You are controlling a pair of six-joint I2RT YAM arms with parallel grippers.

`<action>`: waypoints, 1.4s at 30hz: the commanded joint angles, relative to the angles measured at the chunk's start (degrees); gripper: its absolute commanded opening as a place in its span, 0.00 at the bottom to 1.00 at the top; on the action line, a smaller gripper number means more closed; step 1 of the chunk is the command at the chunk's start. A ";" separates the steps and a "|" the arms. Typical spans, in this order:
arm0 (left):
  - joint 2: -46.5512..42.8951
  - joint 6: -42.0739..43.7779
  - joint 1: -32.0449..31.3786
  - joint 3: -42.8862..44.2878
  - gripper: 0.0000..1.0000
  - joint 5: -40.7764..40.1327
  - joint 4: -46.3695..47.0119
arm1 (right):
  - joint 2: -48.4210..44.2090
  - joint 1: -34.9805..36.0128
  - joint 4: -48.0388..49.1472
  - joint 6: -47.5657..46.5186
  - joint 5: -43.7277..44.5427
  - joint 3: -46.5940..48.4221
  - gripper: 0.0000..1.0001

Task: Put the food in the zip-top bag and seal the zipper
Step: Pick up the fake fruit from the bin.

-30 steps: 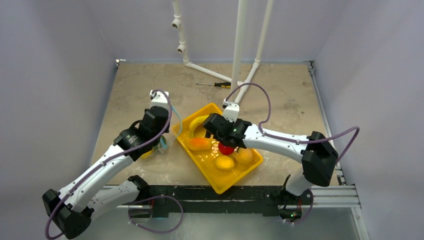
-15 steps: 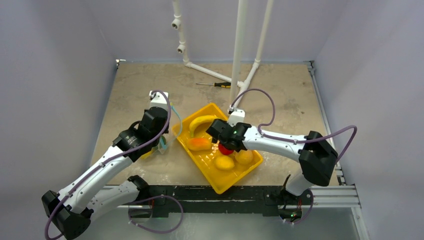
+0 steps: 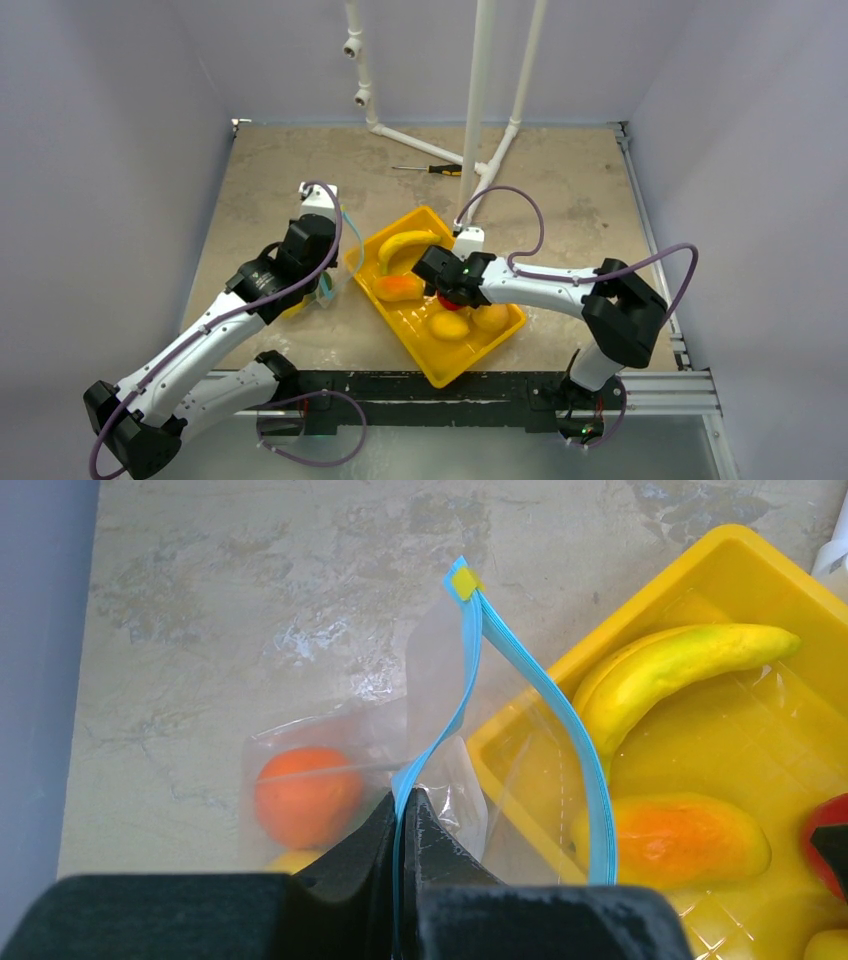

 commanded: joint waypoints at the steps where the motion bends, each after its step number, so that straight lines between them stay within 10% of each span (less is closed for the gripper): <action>1: -0.63 0.57 -0.32 -0.12 0.00 0.25 2.07 | -0.09 -0.21 2.93 -2.04 -0.82 -0.88 0.88; 10: -0.09 0.61 -0.36 -0.03 0.00 0.33 2.15 | -0.79 -0.23 2.19 -2.95 -0.03 1.16 0.39; 20: -0.05 0.69 -0.34 -0.14 0.00 0.25 2.29 | -3.10 -0.10 -0.18 -2.63 4.08 6.30 0.14; 42: -0.35 0.58 -0.30 -0.15 0.00 0.00 2.27 | -9.62 -0.01 26.91 -18.33 -11.98 14.76 0.12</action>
